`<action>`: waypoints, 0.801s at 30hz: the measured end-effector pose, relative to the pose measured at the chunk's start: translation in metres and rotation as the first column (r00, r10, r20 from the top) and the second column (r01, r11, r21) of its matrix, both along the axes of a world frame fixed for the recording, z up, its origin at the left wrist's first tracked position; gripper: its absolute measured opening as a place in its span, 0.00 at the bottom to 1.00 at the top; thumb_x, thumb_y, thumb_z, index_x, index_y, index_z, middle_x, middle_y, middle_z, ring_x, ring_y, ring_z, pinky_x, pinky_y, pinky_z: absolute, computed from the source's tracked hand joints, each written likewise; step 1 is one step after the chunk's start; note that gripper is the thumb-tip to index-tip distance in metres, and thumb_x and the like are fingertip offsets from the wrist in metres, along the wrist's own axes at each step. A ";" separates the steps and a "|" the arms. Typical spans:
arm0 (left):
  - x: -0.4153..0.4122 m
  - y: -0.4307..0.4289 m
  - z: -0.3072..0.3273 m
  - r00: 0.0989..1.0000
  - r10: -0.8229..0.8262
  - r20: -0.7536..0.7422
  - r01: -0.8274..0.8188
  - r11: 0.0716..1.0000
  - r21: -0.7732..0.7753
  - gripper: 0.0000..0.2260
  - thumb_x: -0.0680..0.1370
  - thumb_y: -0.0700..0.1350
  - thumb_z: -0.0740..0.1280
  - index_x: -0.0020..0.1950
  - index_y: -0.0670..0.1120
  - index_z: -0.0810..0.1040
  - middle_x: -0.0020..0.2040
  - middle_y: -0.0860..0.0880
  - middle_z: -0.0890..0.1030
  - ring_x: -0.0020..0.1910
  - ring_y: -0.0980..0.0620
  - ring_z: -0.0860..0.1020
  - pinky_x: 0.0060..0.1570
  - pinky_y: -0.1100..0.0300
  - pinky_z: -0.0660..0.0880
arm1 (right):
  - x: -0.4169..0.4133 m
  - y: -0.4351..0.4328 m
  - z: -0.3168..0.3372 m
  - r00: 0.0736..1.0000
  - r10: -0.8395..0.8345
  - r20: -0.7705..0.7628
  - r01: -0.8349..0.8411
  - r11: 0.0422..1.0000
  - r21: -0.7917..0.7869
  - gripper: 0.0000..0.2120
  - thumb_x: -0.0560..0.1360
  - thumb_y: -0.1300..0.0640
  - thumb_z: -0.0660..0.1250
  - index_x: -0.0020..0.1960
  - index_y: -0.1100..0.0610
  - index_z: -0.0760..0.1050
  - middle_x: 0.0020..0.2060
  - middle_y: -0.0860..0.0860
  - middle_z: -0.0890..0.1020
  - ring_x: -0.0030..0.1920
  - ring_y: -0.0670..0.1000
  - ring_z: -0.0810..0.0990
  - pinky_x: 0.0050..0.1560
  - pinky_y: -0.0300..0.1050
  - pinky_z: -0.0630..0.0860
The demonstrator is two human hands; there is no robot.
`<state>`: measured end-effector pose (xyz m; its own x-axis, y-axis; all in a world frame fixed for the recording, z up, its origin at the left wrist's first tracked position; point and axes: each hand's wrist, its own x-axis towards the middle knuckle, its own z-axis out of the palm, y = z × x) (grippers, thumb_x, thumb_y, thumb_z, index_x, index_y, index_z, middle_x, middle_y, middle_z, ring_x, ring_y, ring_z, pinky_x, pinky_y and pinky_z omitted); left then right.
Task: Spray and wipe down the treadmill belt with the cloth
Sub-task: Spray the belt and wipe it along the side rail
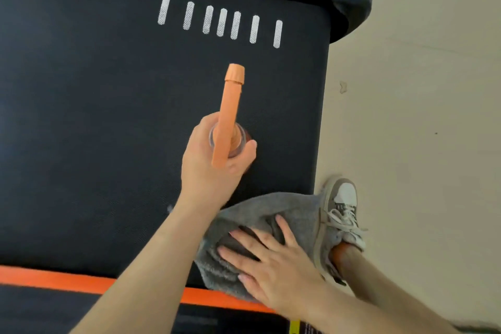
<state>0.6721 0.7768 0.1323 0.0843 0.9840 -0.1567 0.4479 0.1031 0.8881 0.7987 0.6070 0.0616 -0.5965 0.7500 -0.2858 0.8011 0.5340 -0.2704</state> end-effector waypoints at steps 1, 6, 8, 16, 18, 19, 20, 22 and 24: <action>0.000 -0.002 0.002 1.000 -0.013 -0.007 0.013 1.000 0.012 0.29 0.71 0.48 0.75 0.54 0.77 0.63 0.55 0.69 0.74 0.57 0.60 0.75 0.55 0.60 0.73 | 0.013 0.017 -0.003 0.998 0.066 0.003 -0.066 0.998 0.000 0.26 0.78 0.37 0.55 0.76 0.38 0.62 0.73 0.43 0.70 0.71 0.49 0.70 0.70 0.61 0.64; -0.002 0.003 -0.005 0.998 0.058 -0.008 -0.058 0.998 0.007 0.32 0.68 0.48 0.77 0.53 0.80 0.63 0.55 0.64 0.74 0.56 0.59 0.75 0.54 0.59 0.74 | 0.070 0.117 -0.015 0.997 -0.057 0.047 0.052 0.993 0.103 0.25 0.78 0.38 0.57 0.69 0.48 0.74 0.68 0.47 0.76 0.71 0.53 0.71 0.68 0.57 0.66; -0.003 0.016 -0.007 0.992 0.127 -0.003 -0.127 0.992 -0.013 0.29 0.66 0.48 0.78 0.50 0.76 0.65 0.50 0.61 0.75 0.52 0.58 0.76 0.52 0.54 0.76 | 0.081 0.146 -0.019 0.994 -0.106 0.035 0.100 0.985 0.142 0.26 0.77 0.40 0.57 0.71 0.51 0.73 0.71 0.50 0.74 0.75 0.55 0.65 0.73 0.57 0.57; 0.020 0.032 0.000 0.988 0.155 0.007 -0.155 0.988 0.003 0.37 0.63 0.46 0.74 0.53 0.84 0.61 0.56 0.68 0.73 0.56 0.53 0.77 0.55 0.47 0.76 | 0.109 0.274 -0.015 0.900 -0.436 0.017 0.427 0.889 0.167 0.34 0.79 0.38 0.45 0.79 0.55 0.59 0.79 0.51 0.60 0.80 0.52 0.51 0.76 0.59 0.49; 0.035 0.042 0.003 0.970 0.242 -0.004 -0.241 0.968 0.073 0.41 0.63 0.45 0.75 0.56 0.85 0.59 0.58 0.70 0.72 0.57 0.51 0.77 0.56 0.49 0.75 | 0.114 0.315 -0.014 0.872 -0.489 0.015 0.481 0.862 0.158 0.36 0.77 0.37 0.43 0.80 0.55 0.56 0.80 0.51 0.58 0.80 0.51 0.50 0.76 0.59 0.48; 0.039 0.041 0.003 0.969 0.245 0.003 -0.244 0.964 0.103 0.40 0.63 0.48 0.74 0.58 0.85 0.58 0.58 0.72 0.72 0.57 0.49 0.77 0.56 0.50 0.74 | 0.113 0.320 -0.014 0.871 -0.491 0.024 0.480 0.859 0.177 0.37 0.77 0.36 0.43 0.80 0.54 0.56 0.79 0.51 0.58 0.80 0.51 0.51 0.76 0.59 0.48; 0.041 0.041 0.003 0.972 0.236 0.008 -0.235 0.963 0.130 0.39 0.63 0.51 0.73 0.59 0.84 0.58 0.59 0.72 0.71 0.56 0.49 0.77 0.55 0.53 0.73 | 0.110 0.325 -0.013 0.879 -0.477 0.032 0.462 0.865 0.195 0.37 0.76 0.36 0.43 0.80 0.54 0.56 0.79 0.50 0.58 0.80 0.51 0.52 0.75 0.59 0.48; 0.051 0.050 -0.003 0.965 0.262 0.017 -0.262 0.956 0.135 0.35 0.63 0.55 0.70 0.59 0.84 0.58 0.58 0.64 0.74 0.56 0.53 0.77 0.54 0.59 0.70 | 0.108 0.343 -0.014 0.901 -0.431 0.043 0.417 0.890 0.185 0.38 0.75 0.36 0.42 0.80 0.54 0.56 0.79 0.51 0.58 0.79 0.52 0.52 0.75 0.60 0.48; 0.069 0.067 -0.007 0.955 0.297 0.011 -0.297 0.952 0.076 0.33 0.62 0.57 0.70 0.57 0.84 0.59 0.57 0.56 0.76 0.56 0.55 0.76 0.53 0.59 0.71 | 0.115 0.370 -0.013 0.929 -0.367 0.038 0.359 0.923 0.141 0.40 0.74 0.35 0.40 0.80 0.54 0.55 0.79 0.51 0.58 0.79 0.52 0.52 0.75 0.60 0.48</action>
<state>0.7410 0.8436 0.1252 -0.2137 0.9736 -0.0804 0.4082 0.1638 0.8981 0.9139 0.9766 0.0487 -0.2606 0.9446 -0.1997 0.9595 0.2304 -0.1621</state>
